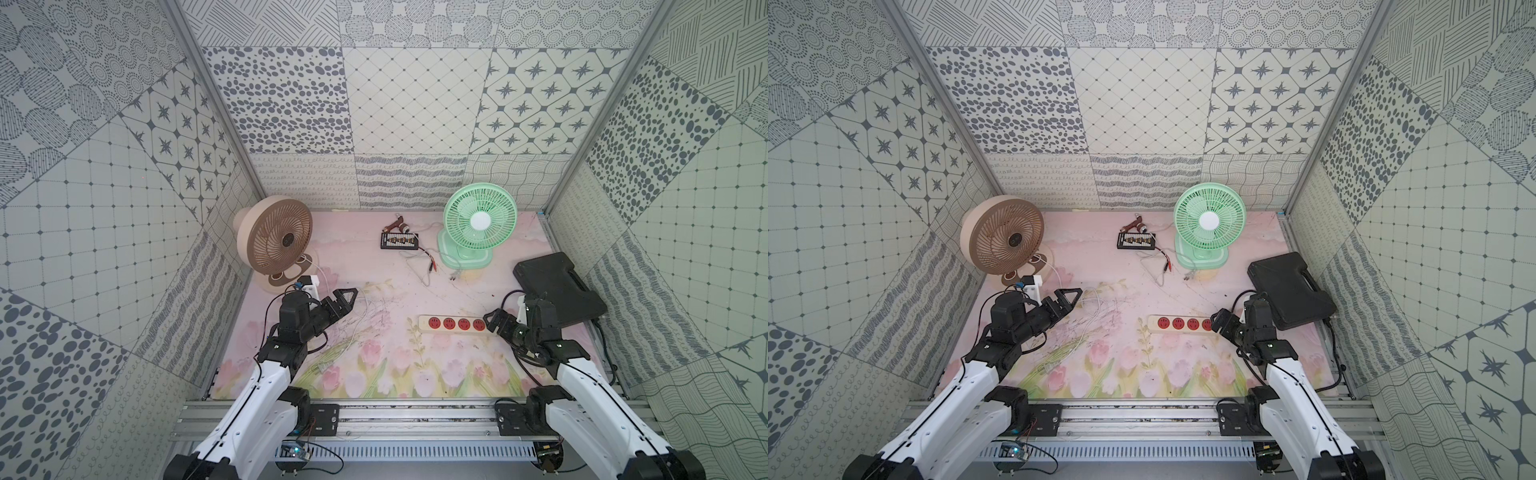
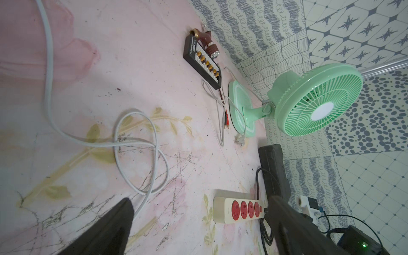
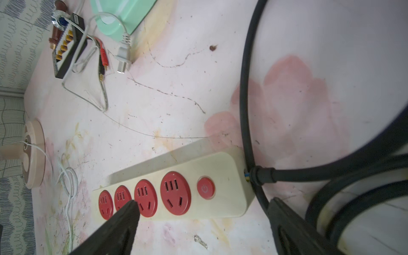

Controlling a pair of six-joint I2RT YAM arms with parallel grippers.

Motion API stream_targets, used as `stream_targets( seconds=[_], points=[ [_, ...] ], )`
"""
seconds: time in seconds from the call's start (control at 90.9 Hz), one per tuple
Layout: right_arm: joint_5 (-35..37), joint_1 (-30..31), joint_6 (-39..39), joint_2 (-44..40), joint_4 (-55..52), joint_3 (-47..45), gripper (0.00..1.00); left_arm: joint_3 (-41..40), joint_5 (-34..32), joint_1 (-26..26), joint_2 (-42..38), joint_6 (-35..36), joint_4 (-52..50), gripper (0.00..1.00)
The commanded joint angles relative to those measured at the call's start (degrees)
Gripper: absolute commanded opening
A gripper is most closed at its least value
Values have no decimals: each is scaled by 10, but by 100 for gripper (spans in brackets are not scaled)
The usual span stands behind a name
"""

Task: Plug the desk fan into the power strip
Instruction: Adjust the socket at the center of the board.

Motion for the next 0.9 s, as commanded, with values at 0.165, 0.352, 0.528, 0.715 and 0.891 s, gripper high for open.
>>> stream_targets(
  seconds=[0.165,0.352,0.528,0.715,0.891],
  points=[
    [10,81,22,87,107,13,94,-7,-32,0,-15,-21,21,99],
    [37,189,56,150,154,39,91,-10,-46,1,-28,-15,13,100],
    [37,271,88,194,212,51,91,-8,-46,1,-28,-15,9,100],
    [29,306,90,199,212,68,97,-3,-51,1,-28,-15,-6,99],
    [-51,309,49,195,184,87,97,7,-66,0,-24,-12,-37,99]
  ],
)
